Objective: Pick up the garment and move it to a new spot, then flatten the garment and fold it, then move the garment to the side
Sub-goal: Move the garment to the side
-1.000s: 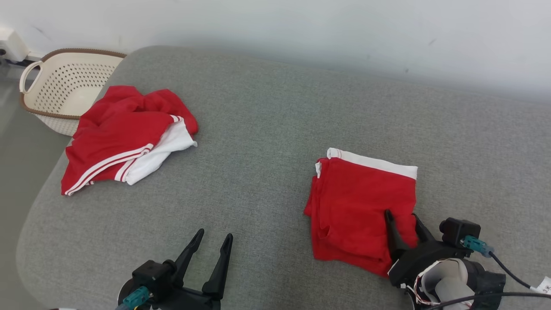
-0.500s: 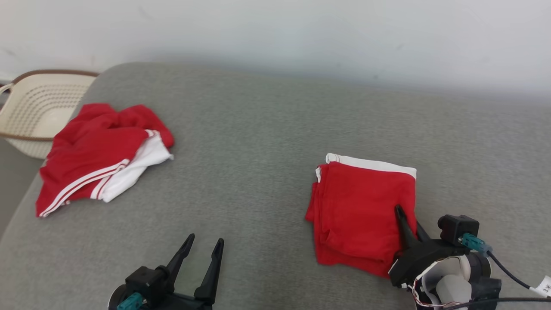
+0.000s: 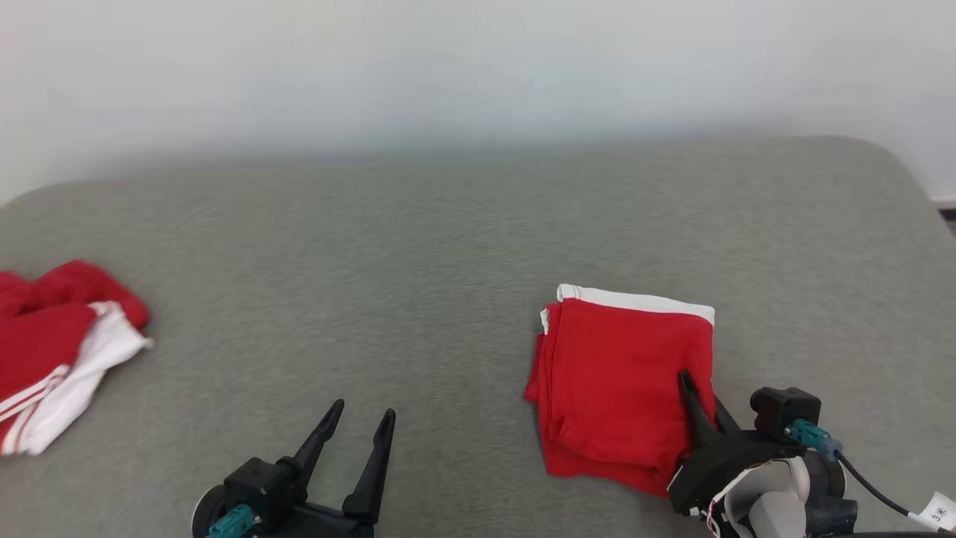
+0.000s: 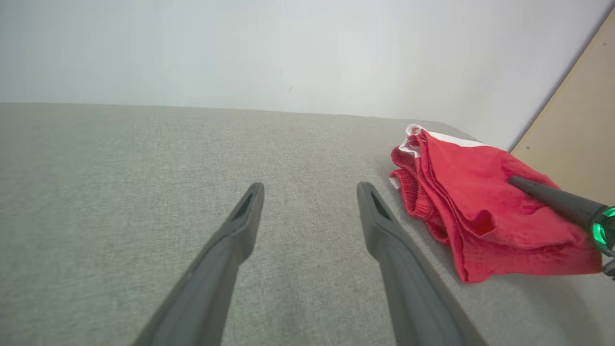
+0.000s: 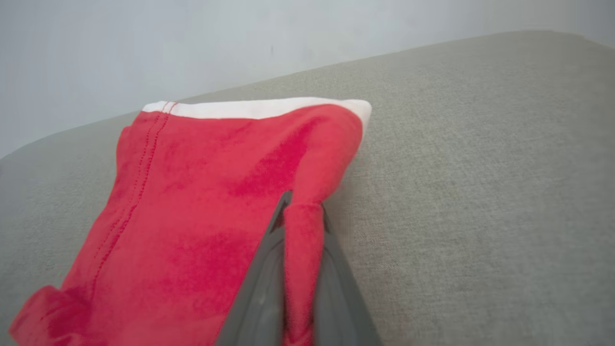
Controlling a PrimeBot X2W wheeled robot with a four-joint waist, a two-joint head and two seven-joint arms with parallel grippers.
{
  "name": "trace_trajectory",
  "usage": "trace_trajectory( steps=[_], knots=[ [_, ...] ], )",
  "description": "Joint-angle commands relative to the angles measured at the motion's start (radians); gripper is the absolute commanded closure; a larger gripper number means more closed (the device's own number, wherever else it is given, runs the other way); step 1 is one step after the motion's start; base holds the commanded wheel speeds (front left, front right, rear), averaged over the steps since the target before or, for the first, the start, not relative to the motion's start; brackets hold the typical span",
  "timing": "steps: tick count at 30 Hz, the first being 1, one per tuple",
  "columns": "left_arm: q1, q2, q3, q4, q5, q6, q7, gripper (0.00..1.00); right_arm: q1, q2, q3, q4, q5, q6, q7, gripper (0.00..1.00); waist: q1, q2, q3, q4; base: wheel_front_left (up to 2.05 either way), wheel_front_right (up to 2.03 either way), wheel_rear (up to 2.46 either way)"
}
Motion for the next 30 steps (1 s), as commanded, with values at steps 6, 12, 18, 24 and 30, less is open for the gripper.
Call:
trace_trajectory(
  steps=[6,12,18,24,30],
  knots=[
    [-0.017,0.001,-0.007,-0.009,0.016,0.000,-0.004,0.00,0.016,0.012,0.002,-0.008,0.001,0.000,0.000,1.00,0.0000,0.0000,0.006,-0.187,0.00,0.00,0.00],
    [-0.026,0.002,-0.016,-0.013,0.030,0.000,-0.004,0.00,0.018,0.020,0.014,-0.014,0.006,0.000,0.000,1.00,0.0000,0.0000,0.020,-0.262,0.00,0.00,0.00],
    [-0.054,0.004,-0.037,-0.027,0.036,0.000,-0.004,0.00,0.018,0.028,0.002,-0.030,0.014,0.000,0.000,1.00,0.0000,0.0000,0.065,-0.290,0.00,0.00,0.00],
    [-0.096,0.030,-0.078,-0.057,0.036,0.000,-0.004,0.00,-0.032,0.025,-0.011,-0.047,-0.008,0.000,0.000,1.00,0.0000,0.0000,0.136,-0.278,0.00,0.00,0.00],
    [-0.138,0.060,-0.105,-0.071,0.029,0.000,-0.004,0.00,-0.153,-0.011,-0.050,-0.049,-0.053,0.000,0.000,1.00,0.0000,0.0000,0.235,-0.245,0.00,0.00,0.00]
  ],
)
